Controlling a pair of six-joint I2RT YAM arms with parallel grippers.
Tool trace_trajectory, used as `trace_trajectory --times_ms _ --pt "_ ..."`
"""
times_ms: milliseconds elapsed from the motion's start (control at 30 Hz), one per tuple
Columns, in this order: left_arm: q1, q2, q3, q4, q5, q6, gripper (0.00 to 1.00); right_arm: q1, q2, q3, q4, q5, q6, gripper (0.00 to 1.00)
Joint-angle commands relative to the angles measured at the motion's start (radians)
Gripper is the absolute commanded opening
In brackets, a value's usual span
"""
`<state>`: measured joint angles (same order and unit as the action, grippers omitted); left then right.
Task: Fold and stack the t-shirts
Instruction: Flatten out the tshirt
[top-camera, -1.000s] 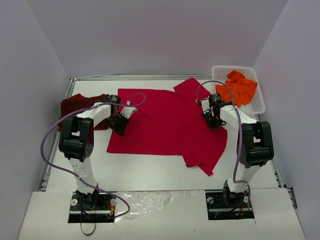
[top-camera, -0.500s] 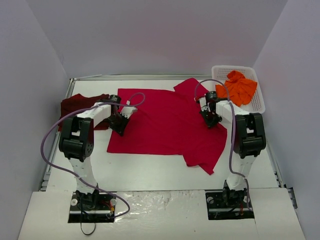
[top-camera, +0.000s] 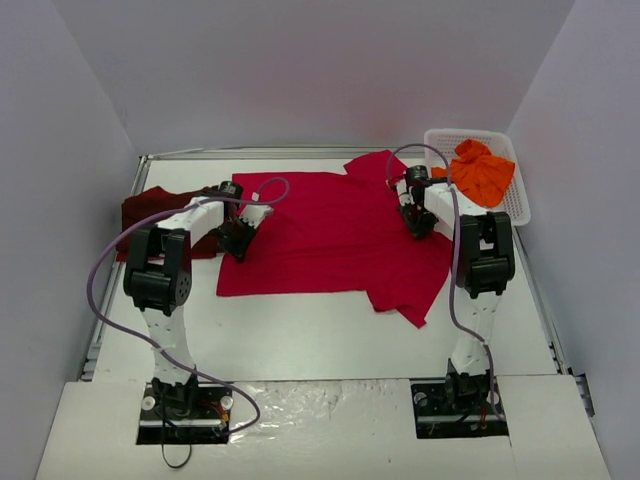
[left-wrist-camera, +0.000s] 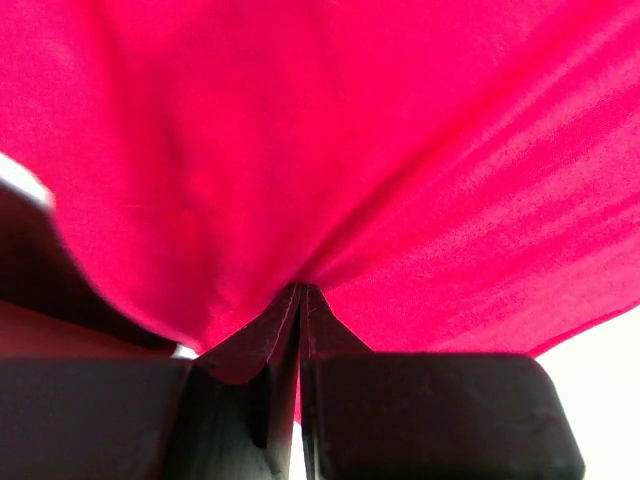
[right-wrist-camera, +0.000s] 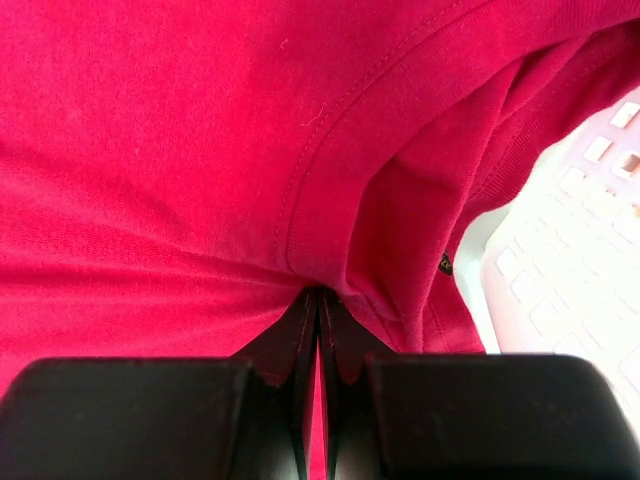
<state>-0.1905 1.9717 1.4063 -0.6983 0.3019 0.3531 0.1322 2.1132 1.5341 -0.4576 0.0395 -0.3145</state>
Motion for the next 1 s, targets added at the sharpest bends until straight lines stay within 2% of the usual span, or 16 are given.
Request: trace_trajectory --times_ms 0,167,300,500,567,700,733,833,967 --pt "0.039 0.056 0.048 0.028 -0.101 0.004 0.02 -0.005 0.096 0.049 -0.042 0.013 -0.006 0.0" --pt "0.048 0.101 0.125 -0.001 -0.103 -0.002 0.02 -0.003 0.137 0.145 -0.079 0.003 -0.018 0.0" --pt "0.04 0.076 0.141 -0.027 -0.081 -0.003 0.02 0.0 0.12 0.196 -0.098 -0.018 -0.029 0.0" --pt "0.02 -0.034 0.148 -0.098 -0.021 0.006 0.02 0.023 0.012 0.212 -0.144 -0.064 -0.044 0.0" --pt "0.01 -0.089 0.163 -0.131 -0.006 0.004 0.02 0.038 -0.04 0.21 -0.164 -0.078 -0.044 0.07" --pt "-0.007 -0.194 0.187 -0.176 0.012 -0.005 0.03 0.072 -0.139 0.207 -0.19 -0.078 -0.037 0.11" --pt "-0.01 -0.236 0.2 -0.191 0.013 -0.003 0.06 0.078 -0.16 0.204 -0.194 -0.076 -0.035 0.12" --pt "-0.017 -0.321 0.207 -0.214 0.019 0.007 0.26 0.101 -0.242 0.192 -0.217 -0.078 -0.031 0.17" --pt "-0.017 -0.388 0.133 -0.242 0.0 0.061 0.33 0.113 -0.356 0.114 -0.24 -0.085 -0.043 0.18"
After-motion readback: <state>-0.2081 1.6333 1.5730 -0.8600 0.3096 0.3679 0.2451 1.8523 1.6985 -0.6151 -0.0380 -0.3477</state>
